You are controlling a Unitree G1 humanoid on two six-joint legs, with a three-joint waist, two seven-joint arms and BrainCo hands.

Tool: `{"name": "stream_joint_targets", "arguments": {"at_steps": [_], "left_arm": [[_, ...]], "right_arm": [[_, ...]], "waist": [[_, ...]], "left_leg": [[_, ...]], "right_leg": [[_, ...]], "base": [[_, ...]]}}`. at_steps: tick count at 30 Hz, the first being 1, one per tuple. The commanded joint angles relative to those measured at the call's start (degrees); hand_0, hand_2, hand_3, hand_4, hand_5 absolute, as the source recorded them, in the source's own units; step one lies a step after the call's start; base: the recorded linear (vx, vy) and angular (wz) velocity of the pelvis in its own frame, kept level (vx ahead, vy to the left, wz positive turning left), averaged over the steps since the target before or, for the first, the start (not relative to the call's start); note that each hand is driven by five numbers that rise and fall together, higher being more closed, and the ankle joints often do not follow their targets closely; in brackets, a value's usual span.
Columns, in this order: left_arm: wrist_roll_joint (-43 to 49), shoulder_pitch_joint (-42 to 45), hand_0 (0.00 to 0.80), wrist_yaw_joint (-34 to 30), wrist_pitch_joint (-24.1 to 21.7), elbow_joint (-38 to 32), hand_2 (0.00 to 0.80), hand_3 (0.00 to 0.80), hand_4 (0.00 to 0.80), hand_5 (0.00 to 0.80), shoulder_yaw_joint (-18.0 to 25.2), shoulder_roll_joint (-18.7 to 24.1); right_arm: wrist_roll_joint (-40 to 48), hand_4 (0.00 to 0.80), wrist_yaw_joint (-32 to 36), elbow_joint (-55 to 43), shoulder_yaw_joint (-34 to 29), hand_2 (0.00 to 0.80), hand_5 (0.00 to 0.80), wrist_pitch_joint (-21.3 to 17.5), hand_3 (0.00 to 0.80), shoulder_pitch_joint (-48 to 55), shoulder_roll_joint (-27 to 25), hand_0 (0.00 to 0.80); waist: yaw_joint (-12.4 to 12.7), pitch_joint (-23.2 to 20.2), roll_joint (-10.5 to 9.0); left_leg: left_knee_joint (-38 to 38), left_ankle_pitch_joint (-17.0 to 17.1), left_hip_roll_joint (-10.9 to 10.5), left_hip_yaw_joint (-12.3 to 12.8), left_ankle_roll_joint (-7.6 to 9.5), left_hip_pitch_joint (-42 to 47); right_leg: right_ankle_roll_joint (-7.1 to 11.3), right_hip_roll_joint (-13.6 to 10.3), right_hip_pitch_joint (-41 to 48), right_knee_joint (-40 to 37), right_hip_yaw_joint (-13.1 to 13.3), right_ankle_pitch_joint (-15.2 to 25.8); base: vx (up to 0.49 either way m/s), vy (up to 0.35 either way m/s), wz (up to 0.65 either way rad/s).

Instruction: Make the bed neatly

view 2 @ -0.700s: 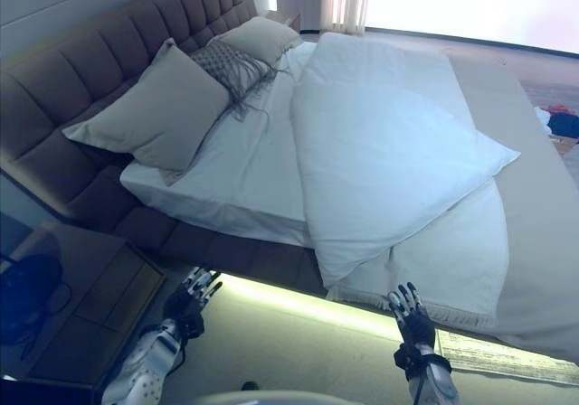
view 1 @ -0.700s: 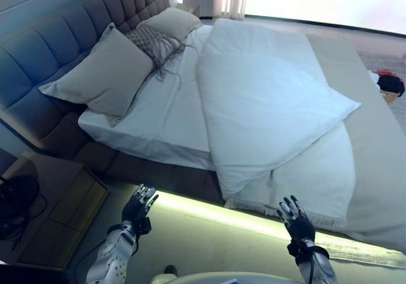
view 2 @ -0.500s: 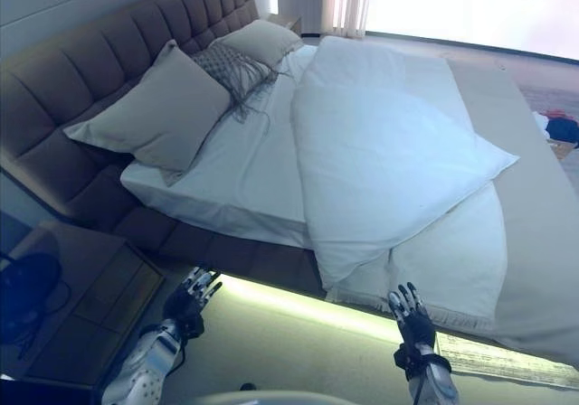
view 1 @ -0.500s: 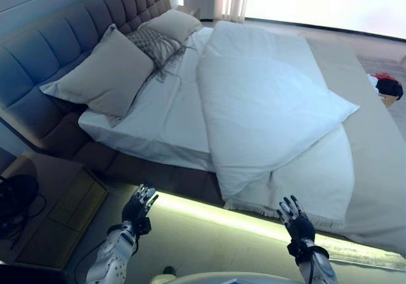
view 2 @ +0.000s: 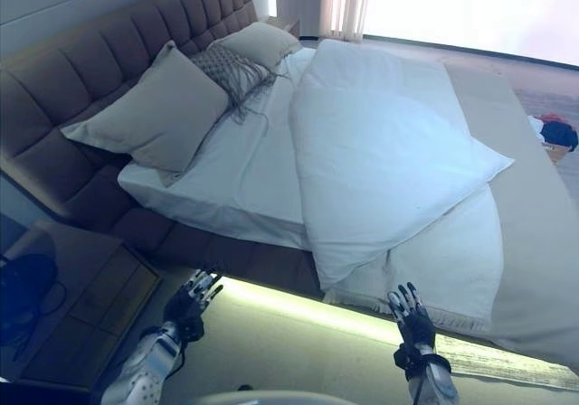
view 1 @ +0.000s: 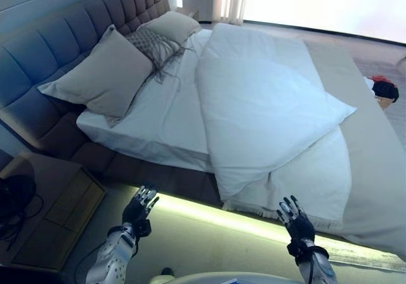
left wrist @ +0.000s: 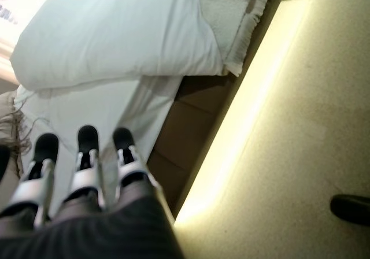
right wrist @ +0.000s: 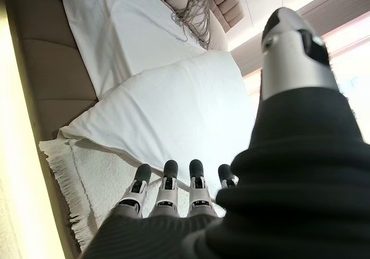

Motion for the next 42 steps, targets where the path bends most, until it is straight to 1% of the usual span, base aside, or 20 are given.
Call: {"name": "stream_joint_targets", "arguments": {"at_steps": [1,4,5,7,8,10,17,20,22,23,25,26,28,29,32,33,34,37,39,42], "left_arm": [[0.0,-4.0,0.000,-0.9,-2.1,-0.5,0.000,0.000,0.000,0.000,0.0,0.9],[-0.7,-4.0,0.000,-0.5,-2.0,-0.6,0.000,0.000,0.000,0.000,-0.4,0.6],[-0.7,-3.8,0.000,0.1,-2.2,-0.5,0.000,0.000,0.000,0.000,-0.6,0.1],[-1.5,-3.1,0.000,0.2,-2.9,-0.6,0.000,0.000,0.000,0.000,-0.2,-0.6],[-1.9,-2.5,0.000,-0.4,-3.1,-0.9,0.000,0.000,0.000,0.000,0.1,-1.0],[-2.0,-1.8,0.000,-0.9,-2.7,-1.0,0.000,0.000,0.000,0.000,0.6,-1.0],[-0.6,-0.1,0.000,-0.2,-1.4,-1.1,0.000,0.000,0.000,0.000,2.9,-0.1],[0.8,1.4,0.000,-0.6,-2.1,-2.5,0.000,0.000,0.000,0.000,4.8,0.8],[1.4,1.1,0.000,-1.6,-3.5,-1.8,0.000,0.000,0.000,0.000,4.6,2.1],[1.8,0.7,0.000,-1.2,-3.7,-1.0,0.000,0.000,0.000,0.000,4.4,2.3],[1.2,-0.5,0.000,-1.1,-3.7,0.1,0.000,0.000,0.000,0.000,4.3,2.8],[0.7,-0.6,0.000,-1.5,-3.2,-0.3,0.000,0.000,0.000,0.000,4.8,3.2],[0.1,0.3,0.000,-1.8,-1.6,-2.1,0.000,0.000,0.000,0.000,6.0,3.6],[-0.4,0.8,0.000,-1.8,-1.0,-2.7,0.000,0.000,0.000,0.000,6.4,3.7],[-0.4,1.4,0.000,-2.3,0.4,-2.7,0.000,0.000,0.000,0.000,6.3,3.6],[0.1,1.3,0.000,-2.8,0.8,-2.5,0.000,0.000,0.000,0.000,5.7,3.8],[0.5,1.2,0.000,-3.4,0.8,-2.3,0.000,0.000,0.000,0.000,5.1,4.0],[0.3,0.9,0.000,-3.7,1.3,-3.1,0.000,0.000,0.000,0.000,4.3,4.5],[-0.9,1.3,0.000,-3.3,1.4,-3.7,0.000,0.000,0.000,0.000,4.4,4.6],[-2.7,1.5,0.000,-2.7,0.7,-3.1,0.000,0.000,0.000,0.000,3.9,4.3]], "right_arm": [[0.9,0.000,0.4,-3.7,-1.8,0.000,0.000,-1.9,0.000,-1.2,-1.6,0.000],[0.7,0.000,1.0,-3.6,-2.0,0.000,0.000,-1.2,0.000,-0.8,-1.8,0.000],[0.4,0.000,1.4,-3.4,-1.8,0.000,0.000,-0.7,0.000,-1.1,-2.1,0.000],[1.3,0.000,2.5,-3.3,-1.4,0.000,0.000,0.2,0.000,-1.7,-3.0,0.000],[1.3,0.000,2.3,-3.1,-1.0,0.000,0.000,0.4,0.000,-2.3,-3.4,0.000],[0.0,0.000,1.9,-1.9,0.2,0.000,0.000,-0.8,0.000,-4.4,-3.9,0.000],[1.1,0.000,4.0,-3.6,-0.8,0.000,0.000,1.8,0.000,-1.9,-1.7,0.000],[0.7,0.000,5.1,-3.9,0.0,0.000,0.000,1.8,0.000,-0.7,0.2,0.000],[1.2,0.000,4.6,-4.2,0.9,0.000,0.000,0.0,0.000,-0.4,1.0,0.000],[1.6,0.000,4.2,-4.1,1.3,0.000,0.000,-0.6,0.000,-0.6,1.2,0.000],[1.8,0.000,4.1,-3.7,2.1,0.000,0.000,-1.5,0.000,-1.1,1.5,0.000],[1.8,0.000,4.2,-3.7,2.2,0.000,0.000,-1.6,0.000,-1.3,1.4,0.000],[1.8,0.000,4.7,-3.6,2.1,0.000,0.000,-1.4,0.000,-1.5,1.4,0.000],[1.5,0.000,5.0,-3.4,2.1,0.000,0.000,-1.4,0.000,-1.6,1.6,0.000],[0.8,0.000,5.3,-2.0,1.9,0.000,0.000,-2.0,0.000,-3.1,2.3,0.000],[1.7,0.000,5.6,-1.9,1.6,0.000,0.000,-1.8,0.000,-3.5,2.0,0.000],[2.2,0.000,5.9,-1.9,1.2,0.000,0.000,-1.5,0.000,-3.5,1.7,0.000],[2.6,0.000,6.3,-2.0,0.6,0.000,0.000,0.4,0.000,-3.5,0.9,0.000],[2.6,0.000,7.0,-2.0,0.6,0.000,0.000,1.2,0.000,-3.2,0.4,0.000],[3.0,0.000,8.6,-1.4,0.9,0.000,0.000,1.9,0.000,-2.7,-0.8,0.000]], "waist": [[-0.4,-0.4,1.99],[-0.6,-0.3,1.63],[-0.5,0.1,0.94],[0.4,1.4,0.23],[1.1,2.1,0.19],[1.9,3.2,0.67],[1.1,1.7,1.44],[1.4,2.2,2.18],[1.7,3.2,3.13],[1.9,3.7,3.56],[2.3,4.7,4.06],[2.7,5.0,4.01],[3.7,5.3,3.52],[4.0,5.4,3.06],[4.0,5.8,1.10],[3.6,5.7,0.38],[3.0,5.5,0.01],[1.8,5.0,-0.73],[1.4,4.7,-1.11],[0.2,3.9,-1.31]], "left_leg": [[2.0,-3.6,3.1,2.7,0.88,2.1],[3.2,-3.7,3.9,2.3,0.33,1.6],[7.7,-4.4,4.0,1.7,-0.20,0.2],[16.5,-2.6,3.6,-0.7,-0.84,-3.8],[16.4,-3.1,2.5,-2.3,-0.29,-4.5],[13.7,-4.5,1.0,-3.3,1.02,-4.0],[8.0,-6.8,-1.3,-1.8,2.68,-0.3],[8.5,-7.3,-2.4,-1.5,4.94,0.0],[9.8,-7.7,-4.0,-2.0,7.47,-0.8],[10.4,-8.0,-4.5,-2.0,8.13,-0.9],[11.5,-8.8,-5.5,-1.4,9.01,-0.4],[11.9,-9.1,-5.8,-0.8,9.07,-0.1],[12.7,-9.9,-6.3,-0.3,8.72,0.4],[13.2,-10.6,-6.5,-0.5,8.52,0.7],[15.6,-13.3,-6.7,-2.0,7.10,1.1],[16.4,-14.4,-6.1,-3.2,6.04,1.1],[16.9,-15.4,-5.3,-4.0,5.19,1.2],[17.8,-17.8,-3.7,-3.2,4.59,2.0],[18.4,-19.0,-2.9,-2.9,4.87,2.9],[20.4,-18.7,0.5,-2.4,4.19,2.8]], "right_leg": [[-1.26,2.8,-8.2,0.0,-0.5,9.0],[-1.67,3.6,-8.3,0.1,0.2,8.8],[-2.05,3.6,-8.5,0.0,1.0,9.0],[-2.64,3.8,-8.7,-0.2,1.9,9.6],[-2.54,3.8,-8.8,-0.1,2.2,10.0],[-2.43,3.5,-9.5,0.7,3.1,10.1],[0.22,-0.1,-10.4,3.0,3.3,9.8],[1.44,-3.1,-13.1,12.4,2.0,8.7],[0.61,-4.4,-17.9,26.3,0.8,10.1],[0.01,-5.2,-19.9,31.7,0.0,10.9],[-0.53,-6.7,-22.8,39.0,-1.8,13.1],[-0.40,-7.4,-23.0,39.5,-3.1,13.7],[0.31,-9.4,-22.0,35.7,-5.0,15.7],[0.80,-10.5,-21.5,33.0,-4.7,17.2],[2.66,-13.9,-20.4,21.5,-1.2,22.4],[2.97,-13.9,-19.6,14.3,1.0,21.7],[3.38,-13.4,-18.7,8.0,2.8,21.3],[5.13,-11.1,-18.6,-0.4,3.2,23.0],[5.27,-9.2,-19.4,0.7,3.1,22.7],[4.68,-5.6,-19.8,4.5,5.2,17.5]], "base": [[-0.025,-0.059,0.00],[-0.008,-0.058,0.01],[-0.019,-0.068,0.03],[-0.019,-0.029,0.06],[-0.015,0.035,0.03],[-0.001,0.137,-0.04],[0.129,0.202,-0.10],[0.087,0.240,-0.05],[0.054,0.279,-0.04],[0.068,0.268,0.08],[0.115,0.191,0.12],[0.178,0.077,0.09],[0.203,-0.058,-0.06],[0.218,-0.166,-0.08],[0.284,-0.304,0.01],[0.380,-0.400,0.04],[0.359,-0.369,0.05],[0.355,-0.380,0.07],[0.317,-0.398,0.10],[0.315,-0.452,0.13]]}}
